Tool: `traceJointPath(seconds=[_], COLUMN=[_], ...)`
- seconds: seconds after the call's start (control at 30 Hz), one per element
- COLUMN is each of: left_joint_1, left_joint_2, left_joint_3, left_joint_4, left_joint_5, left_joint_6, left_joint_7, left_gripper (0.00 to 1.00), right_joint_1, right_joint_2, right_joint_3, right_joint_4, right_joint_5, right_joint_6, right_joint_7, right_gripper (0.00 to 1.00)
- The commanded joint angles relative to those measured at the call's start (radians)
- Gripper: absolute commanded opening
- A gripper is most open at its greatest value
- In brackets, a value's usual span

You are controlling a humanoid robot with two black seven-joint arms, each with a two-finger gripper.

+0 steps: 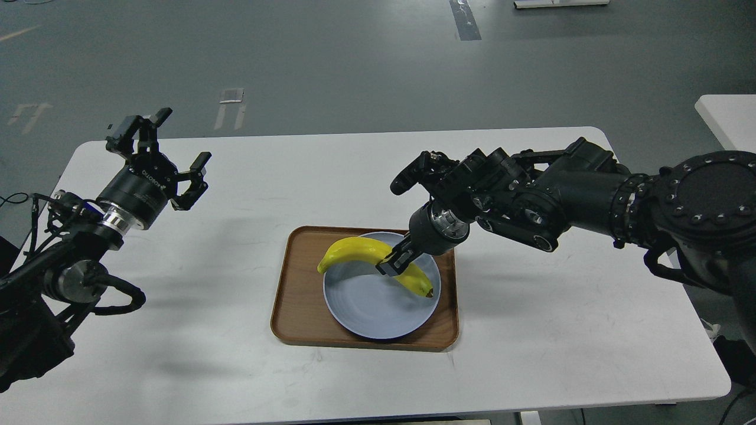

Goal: Place banana on plate with both arms
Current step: 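Lower the banana onto the plate and open the right gripper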

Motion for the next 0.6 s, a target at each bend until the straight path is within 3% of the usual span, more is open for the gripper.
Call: traceJointPath(seconds=[0.0, 0.1, 0.17, 0.3, 0.57], left_joint_1=[-0.001, -0.001, -0.001, -0.001, -0.003], left_joint_2=[-0.001, -0.001, 0.0, 0.0, -0.015], left_joint_3=[0.0, 0.0, 0.0, 0.0, 0.005], left_joint_4=[0.0, 0.0, 0.0, 0.0, 0.0], left_joint_5=[0.0, 0.0, 0.0, 0.0, 0.0], left_joint_6=[0.0, 0.0, 0.0, 0.0, 0.0], left_joint_7=[0.0, 0.0, 0.0, 0.0, 0.0], left_gripper=[0.98, 0.98, 0.98, 0.98, 0.98], right_joint_1=[0.001, 0.008, 0.024, 0.063, -0.006], right_joint_2=[0.0, 0.0, -0.015, -0.064, -0.342], right_joint_3=[0.001, 0.006, 0.01, 0.027, 0.251], right_joint_4=[0.0, -0.003, -0.002, -0.005, -0.01], right_joint_5=[0.002, 0.028, 0.075, 0.149, 0.563], right_joint_6=[0.0, 0.0, 0.0, 0.0, 0.0], right_joint_7=[0.0, 0.0, 0.0, 0.0, 0.0], right_gripper=[0.82, 0.96, 0.98, 1.0, 1.0])
